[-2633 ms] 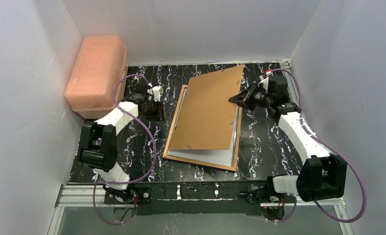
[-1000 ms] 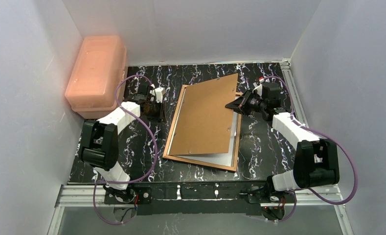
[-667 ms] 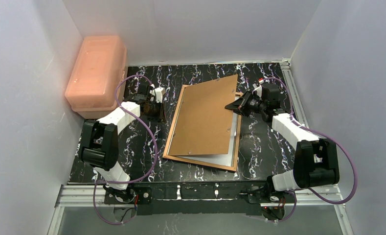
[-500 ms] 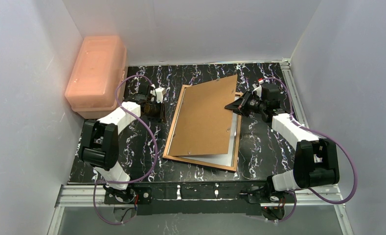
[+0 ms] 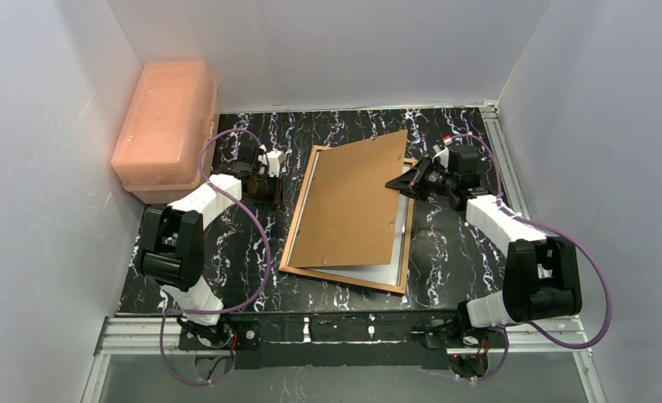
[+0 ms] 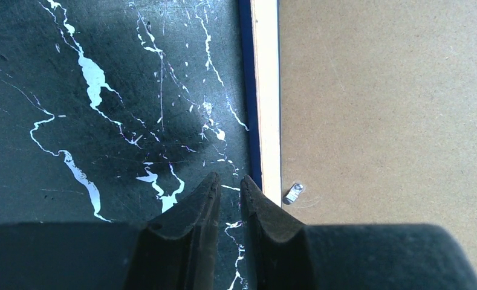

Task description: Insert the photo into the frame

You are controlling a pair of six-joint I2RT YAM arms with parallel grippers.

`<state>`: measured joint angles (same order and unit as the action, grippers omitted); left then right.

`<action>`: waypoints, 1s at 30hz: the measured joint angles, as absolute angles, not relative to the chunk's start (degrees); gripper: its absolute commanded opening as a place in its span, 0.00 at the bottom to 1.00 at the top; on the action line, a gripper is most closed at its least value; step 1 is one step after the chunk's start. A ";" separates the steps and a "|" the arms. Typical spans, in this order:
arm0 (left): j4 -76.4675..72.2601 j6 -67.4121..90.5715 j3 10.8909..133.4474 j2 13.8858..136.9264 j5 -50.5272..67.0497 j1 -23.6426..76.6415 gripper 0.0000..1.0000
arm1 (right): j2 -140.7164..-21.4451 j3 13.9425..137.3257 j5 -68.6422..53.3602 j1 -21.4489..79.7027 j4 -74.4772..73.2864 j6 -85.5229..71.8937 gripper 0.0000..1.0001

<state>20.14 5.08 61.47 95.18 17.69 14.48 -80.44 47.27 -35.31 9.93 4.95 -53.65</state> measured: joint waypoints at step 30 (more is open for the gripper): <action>19.68 4.23 60.36 96.16 17.80 17.06 0.16 | -88.03 52.56 -35.57 9.93 -1.10 -44.77 0.12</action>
<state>19.68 4.23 60.36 96.16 17.80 17.06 -88.03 52.56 -35.57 9.93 -1.10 -44.77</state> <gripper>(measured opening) 0.162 0.067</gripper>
